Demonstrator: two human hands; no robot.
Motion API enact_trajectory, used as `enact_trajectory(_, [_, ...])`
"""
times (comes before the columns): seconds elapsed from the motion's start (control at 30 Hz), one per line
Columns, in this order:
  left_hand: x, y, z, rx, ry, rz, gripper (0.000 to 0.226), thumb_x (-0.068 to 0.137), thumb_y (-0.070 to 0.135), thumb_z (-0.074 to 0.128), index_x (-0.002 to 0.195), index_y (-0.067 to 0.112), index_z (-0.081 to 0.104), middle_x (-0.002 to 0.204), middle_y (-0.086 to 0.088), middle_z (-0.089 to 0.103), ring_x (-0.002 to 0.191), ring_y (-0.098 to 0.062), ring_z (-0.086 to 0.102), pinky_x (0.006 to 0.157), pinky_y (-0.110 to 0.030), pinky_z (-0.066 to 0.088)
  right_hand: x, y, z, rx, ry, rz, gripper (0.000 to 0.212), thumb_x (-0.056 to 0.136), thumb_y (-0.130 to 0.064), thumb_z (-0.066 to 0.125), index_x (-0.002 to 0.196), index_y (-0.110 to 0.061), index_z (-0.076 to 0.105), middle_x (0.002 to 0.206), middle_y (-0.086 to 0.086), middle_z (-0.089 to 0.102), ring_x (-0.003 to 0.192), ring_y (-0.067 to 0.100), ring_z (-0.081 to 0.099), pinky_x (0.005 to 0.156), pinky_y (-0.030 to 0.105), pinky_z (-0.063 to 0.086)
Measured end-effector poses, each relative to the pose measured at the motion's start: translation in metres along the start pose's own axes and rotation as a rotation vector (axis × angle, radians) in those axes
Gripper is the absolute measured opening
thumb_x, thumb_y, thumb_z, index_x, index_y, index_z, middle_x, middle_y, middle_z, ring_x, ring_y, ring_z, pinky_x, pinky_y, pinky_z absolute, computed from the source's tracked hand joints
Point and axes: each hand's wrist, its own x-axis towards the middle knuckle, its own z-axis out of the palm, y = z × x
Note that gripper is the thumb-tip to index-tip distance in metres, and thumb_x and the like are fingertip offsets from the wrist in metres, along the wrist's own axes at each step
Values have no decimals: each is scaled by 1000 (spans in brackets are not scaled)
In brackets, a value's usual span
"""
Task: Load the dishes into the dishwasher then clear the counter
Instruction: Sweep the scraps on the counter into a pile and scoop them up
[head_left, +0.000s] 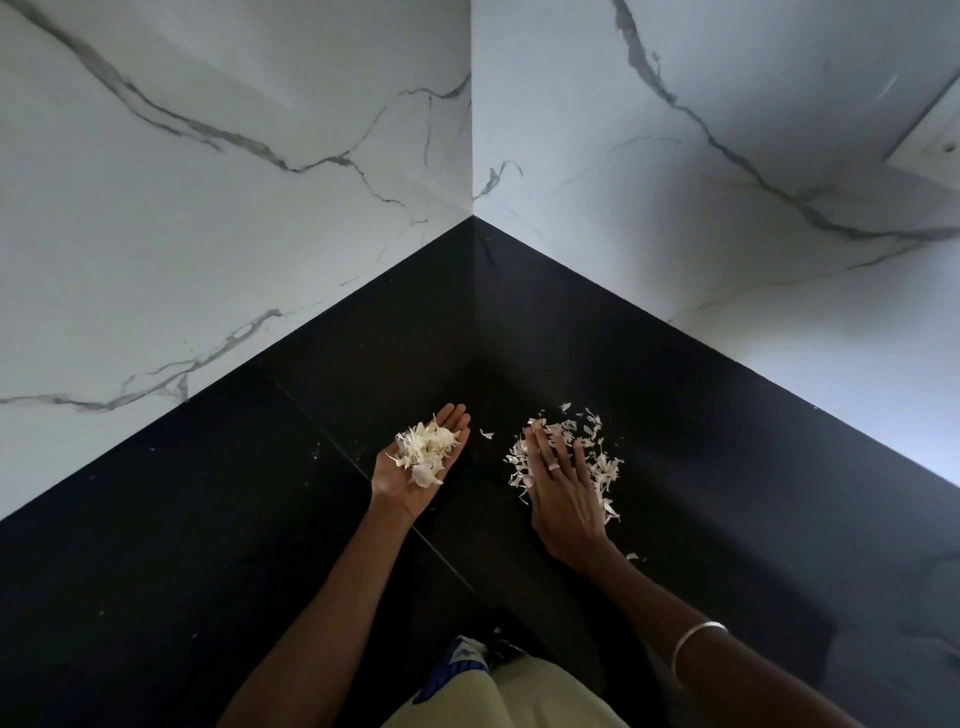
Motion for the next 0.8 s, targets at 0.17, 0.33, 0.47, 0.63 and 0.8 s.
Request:
enact_trajectory(0.17, [-5,3,-3,12,-52,66,59,96,26,28,146,-5,33,149,-24,40,139,-36,39,120,-45,22,-7,-39,11,-22,-75,-351,62,102,-47,25,157,-26,5,165,-2,-6,151,18,-12,122,45,-3])
enact_trajectory(0.33, [-8,15,-10,6,-62,91,58,101,29,22,147,-5,31,149,-24,41,139,-36,40,120,-45,22,11,-31,16,-108,-44,-139,61,103,-42,24,156,-15,14,164,6,10,152,25,-2,121,50,7])
enact_trajectory(0.47, [-8,17,-11,-51,-59,101,59,101,31,23,146,-6,32,148,-25,41,139,-38,40,121,-46,21,27,-44,7,-42,-12,-16,63,102,-43,18,155,-9,13,164,8,4,151,28,-3,120,51,6])
enact_trajectory(0.63, [-5,15,-6,-67,-80,93,60,100,29,24,148,-6,29,151,-26,36,142,-38,34,122,-46,17,55,-71,8,-26,-81,-158,62,101,-46,17,155,-15,19,162,6,18,151,28,6,121,52,8])
enact_trajectory(0.8, [5,9,2,-40,-75,50,61,100,31,21,148,-5,28,150,-26,37,140,-38,36,121,-47,20,59,-27,9,-70,-80,-21,61,103,-38,20,156,-11,6,163,7,12,151,29,5,122,51,1])
